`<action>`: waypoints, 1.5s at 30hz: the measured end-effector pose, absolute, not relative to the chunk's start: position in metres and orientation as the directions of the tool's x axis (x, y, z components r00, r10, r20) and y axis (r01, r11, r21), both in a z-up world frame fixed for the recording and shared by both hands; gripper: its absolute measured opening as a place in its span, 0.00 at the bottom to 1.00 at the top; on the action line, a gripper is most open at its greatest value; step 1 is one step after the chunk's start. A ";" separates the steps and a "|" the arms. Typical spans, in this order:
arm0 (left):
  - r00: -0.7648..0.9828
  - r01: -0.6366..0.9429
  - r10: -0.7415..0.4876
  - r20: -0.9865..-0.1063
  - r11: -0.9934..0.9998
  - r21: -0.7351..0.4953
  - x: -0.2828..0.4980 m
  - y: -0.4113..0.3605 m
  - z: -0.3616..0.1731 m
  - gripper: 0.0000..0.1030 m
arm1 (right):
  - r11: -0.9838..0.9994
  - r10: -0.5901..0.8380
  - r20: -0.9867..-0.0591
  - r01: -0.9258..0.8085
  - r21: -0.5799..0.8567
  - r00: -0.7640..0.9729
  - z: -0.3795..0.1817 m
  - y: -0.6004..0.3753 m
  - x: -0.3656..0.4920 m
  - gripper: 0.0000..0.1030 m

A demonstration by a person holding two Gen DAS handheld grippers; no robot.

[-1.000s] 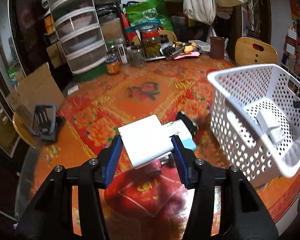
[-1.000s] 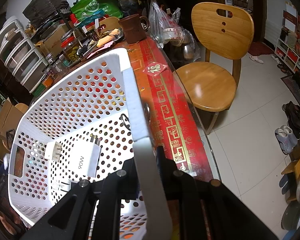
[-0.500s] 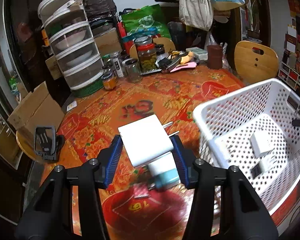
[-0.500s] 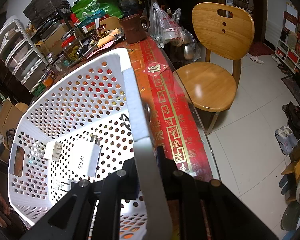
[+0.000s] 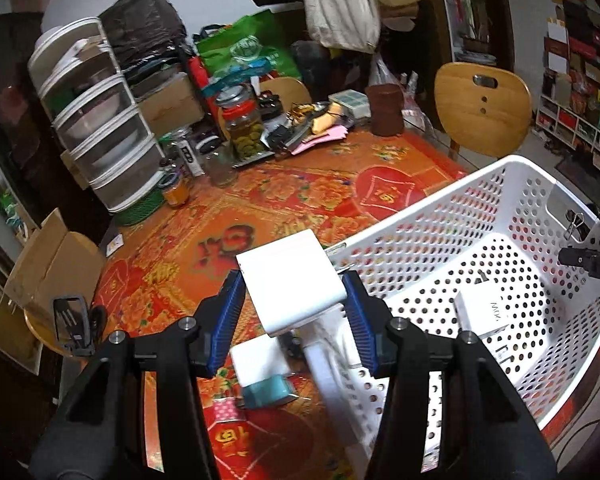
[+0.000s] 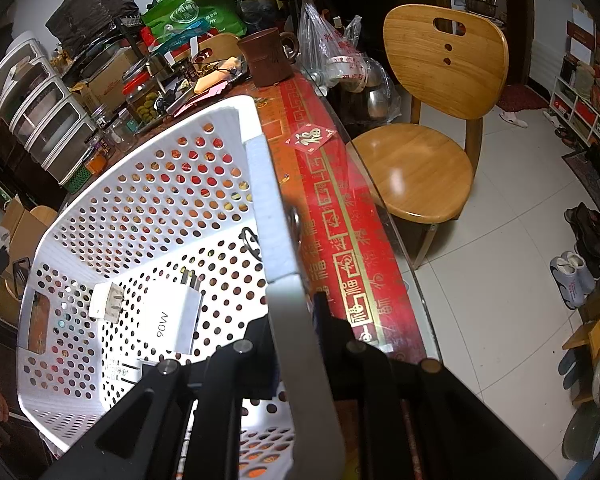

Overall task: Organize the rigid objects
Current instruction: 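Carry the flat white charger into the basket and release it, then grasp the pink polka-dot charger with the left tool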

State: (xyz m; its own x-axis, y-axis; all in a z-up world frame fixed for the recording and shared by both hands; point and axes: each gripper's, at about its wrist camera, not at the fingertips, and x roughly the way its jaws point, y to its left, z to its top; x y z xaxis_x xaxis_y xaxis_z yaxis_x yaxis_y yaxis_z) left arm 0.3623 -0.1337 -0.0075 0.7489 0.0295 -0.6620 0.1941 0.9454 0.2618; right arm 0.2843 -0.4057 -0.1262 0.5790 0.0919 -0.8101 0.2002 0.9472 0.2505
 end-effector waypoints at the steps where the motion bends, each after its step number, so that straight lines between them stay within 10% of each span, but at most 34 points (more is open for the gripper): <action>1: 0.744 0.198 0.036 -0.668 0.942 0.271 0.364 -0.138 -0.010 0.46 | 0.947 0.092 -0.810 0.200 0.250 0.579 -0.126 -0.406 0.284 0.12; 19: 0.625 0.385 0.154 -0.766 0.792 0.473 0.389 -0.233 -0.067 0.41 | 0.947 0.094 -0.811 0.199 0.252 0.578 -0.126 -0.406 0.285 0.12; 28: 0.644 0.359 -0.038 -0.764 0.897 0.258 0.378 -0.177 -0.027 0.42 | 0.947 0.097 -0.810 0.195 0.253 0.579 -0.127 -0.405 0.286 0.13; 30: 0.680 0.327 -0.084 -0.728 0.924 0.200 0.369 -0.141 -0.010 0.59 | 0.948 0.099 -0.810 0.192 0.253 0.578 -0.127 -0.405 0.286 0.13; 32: 0.737 0.258 -0.054 -0.673 0.944 0.207 0.359 -0.106 0.000 0.99 | 0.948 0.099 -0.809 0.191 0.253 0.579 -0.127 -0.404 0.285 0.13; 45: 0.607 0.057 0.007 -0.794 0.997 0.053 0.358 0.074 -0.110 0.99 | 0.947 0.096 -0.807 0.196 0.254 0.583 -0.128 -0.405 0.284 0.13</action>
